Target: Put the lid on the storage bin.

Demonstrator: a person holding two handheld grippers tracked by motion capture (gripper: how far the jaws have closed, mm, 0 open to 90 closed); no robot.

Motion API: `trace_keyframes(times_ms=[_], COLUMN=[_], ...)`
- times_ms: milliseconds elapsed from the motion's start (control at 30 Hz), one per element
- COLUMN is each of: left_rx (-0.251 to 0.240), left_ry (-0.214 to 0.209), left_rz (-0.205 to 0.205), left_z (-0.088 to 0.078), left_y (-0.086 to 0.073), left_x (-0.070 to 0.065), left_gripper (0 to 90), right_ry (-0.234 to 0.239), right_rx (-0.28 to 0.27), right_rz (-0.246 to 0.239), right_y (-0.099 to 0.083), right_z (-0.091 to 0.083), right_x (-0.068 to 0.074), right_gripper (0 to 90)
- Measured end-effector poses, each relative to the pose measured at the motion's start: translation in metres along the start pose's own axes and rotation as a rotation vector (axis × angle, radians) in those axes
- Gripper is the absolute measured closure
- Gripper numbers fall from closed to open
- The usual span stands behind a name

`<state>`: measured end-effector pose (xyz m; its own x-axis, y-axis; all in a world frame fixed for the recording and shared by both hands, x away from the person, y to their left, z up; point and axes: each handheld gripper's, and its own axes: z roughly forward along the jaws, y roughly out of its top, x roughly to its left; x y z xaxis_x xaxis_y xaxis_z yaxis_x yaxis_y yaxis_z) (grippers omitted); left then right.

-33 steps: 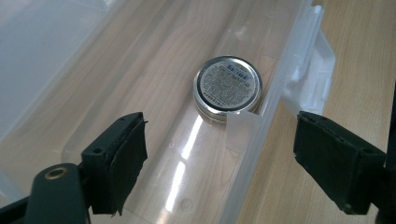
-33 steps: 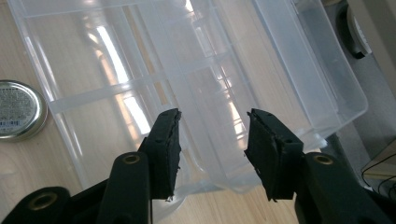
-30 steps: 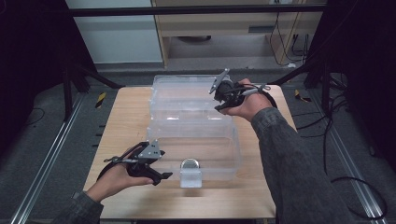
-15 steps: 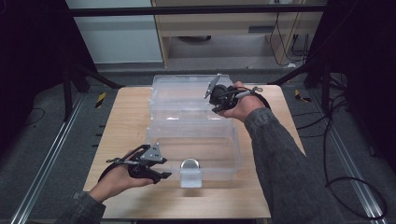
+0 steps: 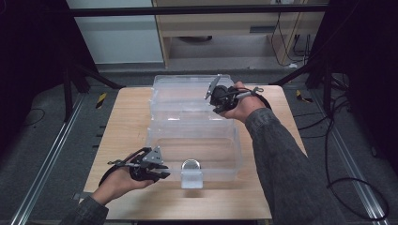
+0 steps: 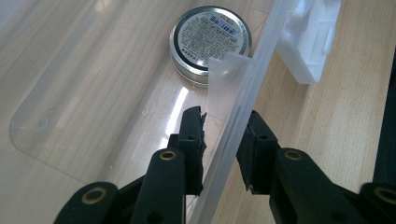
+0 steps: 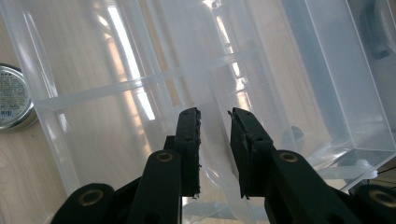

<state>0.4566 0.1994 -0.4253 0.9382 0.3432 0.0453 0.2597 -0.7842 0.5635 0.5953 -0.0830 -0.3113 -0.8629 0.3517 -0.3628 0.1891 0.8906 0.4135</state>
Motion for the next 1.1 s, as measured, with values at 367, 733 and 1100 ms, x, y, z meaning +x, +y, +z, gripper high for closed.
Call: trace_keyframes(times_ms=[367, 733, 1100], left_rx=[0.005, 0.0, -0.005], left_ry=[0.008, 0.022, 0.051], left_rz=[0.007, 0.002, -0.001], left_z=[0.0009, 0.0029, 0.0041], left_y=[0.0014, 0.0028, 0.0029], left_x=[0.001, 0.0049, 0.0015], left_gripper=[72.6, 72.3, 71.3], right_ry=[0.0, -0.002, 0.028], right_rx=[0.009, 0.015, 0.017], right_rz=[0.016, 0.022, 0.014], right_y=[0.0025, 0.0048, 0.0075], right_z=[0.0016, 0.004, -0.0008], right_x=[-0.0013, -0.0058, -0.004], right_gripper=[73.2, 73.8, 79.0])
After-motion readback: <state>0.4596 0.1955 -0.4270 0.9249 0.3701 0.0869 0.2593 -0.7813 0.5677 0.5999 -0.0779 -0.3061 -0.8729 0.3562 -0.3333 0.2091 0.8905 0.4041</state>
